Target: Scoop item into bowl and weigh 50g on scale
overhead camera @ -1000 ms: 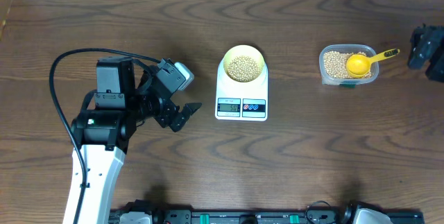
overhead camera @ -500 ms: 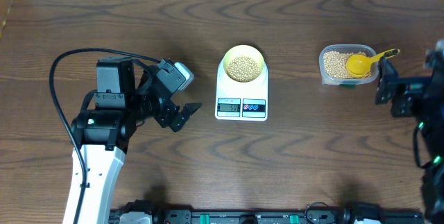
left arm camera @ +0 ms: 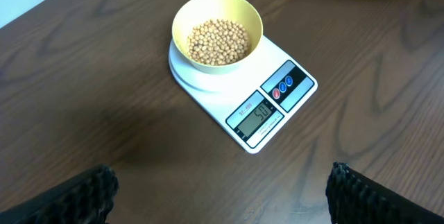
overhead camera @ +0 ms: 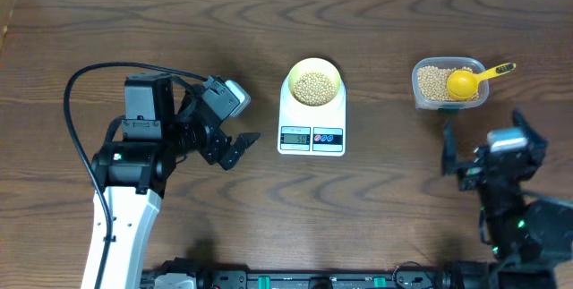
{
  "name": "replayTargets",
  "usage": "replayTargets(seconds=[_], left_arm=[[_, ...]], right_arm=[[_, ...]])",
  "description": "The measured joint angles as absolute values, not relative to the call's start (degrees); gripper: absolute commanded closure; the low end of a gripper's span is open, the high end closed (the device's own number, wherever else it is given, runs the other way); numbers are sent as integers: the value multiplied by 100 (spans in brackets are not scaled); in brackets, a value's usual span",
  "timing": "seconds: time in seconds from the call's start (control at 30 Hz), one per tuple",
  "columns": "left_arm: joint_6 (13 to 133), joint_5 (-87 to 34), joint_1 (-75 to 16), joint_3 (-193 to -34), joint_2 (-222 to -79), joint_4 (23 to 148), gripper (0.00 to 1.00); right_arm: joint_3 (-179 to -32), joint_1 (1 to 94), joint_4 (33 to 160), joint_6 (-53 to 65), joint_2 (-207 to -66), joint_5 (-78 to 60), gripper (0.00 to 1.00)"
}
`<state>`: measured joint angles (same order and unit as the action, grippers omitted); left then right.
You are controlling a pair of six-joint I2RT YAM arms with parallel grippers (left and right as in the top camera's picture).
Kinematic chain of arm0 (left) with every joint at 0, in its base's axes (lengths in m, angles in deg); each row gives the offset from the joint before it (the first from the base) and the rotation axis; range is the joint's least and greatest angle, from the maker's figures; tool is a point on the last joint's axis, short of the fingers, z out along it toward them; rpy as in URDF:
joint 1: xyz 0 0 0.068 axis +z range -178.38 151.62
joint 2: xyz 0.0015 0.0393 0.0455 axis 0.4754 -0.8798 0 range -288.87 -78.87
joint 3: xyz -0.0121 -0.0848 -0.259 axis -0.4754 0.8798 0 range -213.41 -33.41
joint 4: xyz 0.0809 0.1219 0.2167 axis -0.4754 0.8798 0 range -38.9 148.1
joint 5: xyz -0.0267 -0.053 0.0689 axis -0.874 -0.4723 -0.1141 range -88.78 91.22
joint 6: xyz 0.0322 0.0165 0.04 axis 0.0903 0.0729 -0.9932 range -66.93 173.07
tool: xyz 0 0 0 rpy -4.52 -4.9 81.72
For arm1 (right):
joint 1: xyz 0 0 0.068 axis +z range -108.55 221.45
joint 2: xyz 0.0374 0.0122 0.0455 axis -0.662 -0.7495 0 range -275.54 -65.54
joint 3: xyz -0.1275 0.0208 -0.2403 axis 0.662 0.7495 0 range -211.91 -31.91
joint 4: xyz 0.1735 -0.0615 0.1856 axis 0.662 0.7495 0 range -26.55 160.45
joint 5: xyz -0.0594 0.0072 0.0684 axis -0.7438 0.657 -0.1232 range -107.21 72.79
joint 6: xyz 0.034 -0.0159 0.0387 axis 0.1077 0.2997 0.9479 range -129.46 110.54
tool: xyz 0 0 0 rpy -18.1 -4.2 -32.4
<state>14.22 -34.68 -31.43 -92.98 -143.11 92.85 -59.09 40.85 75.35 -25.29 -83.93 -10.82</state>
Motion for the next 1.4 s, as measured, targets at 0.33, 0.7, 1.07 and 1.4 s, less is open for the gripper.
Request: replayTargets(seconds=[0.33, 0.7, 1.07, 1.4], left_arm=[[1422, -3466, -3143, -9298, -14311, 9283, 2], [1422, -3468, -3143, -9298, -14311, 9285, 2], [1422, -3468, -3143, -9298, -14311, 9285, 2], [1422, -3468, -3143, -9298, -14311, 9285, 2]], right_arm=[[-4243, 4125, 6532, -2603, -7285, -1084, 1], [-3347, 4129, 6449, -2372, -6647, -1550, 1], [-3233, 4046, 6728, -2356, -6625, -1982, 1], [-3233, 4046, 6728, -2356, -6625, -1982, 1]])
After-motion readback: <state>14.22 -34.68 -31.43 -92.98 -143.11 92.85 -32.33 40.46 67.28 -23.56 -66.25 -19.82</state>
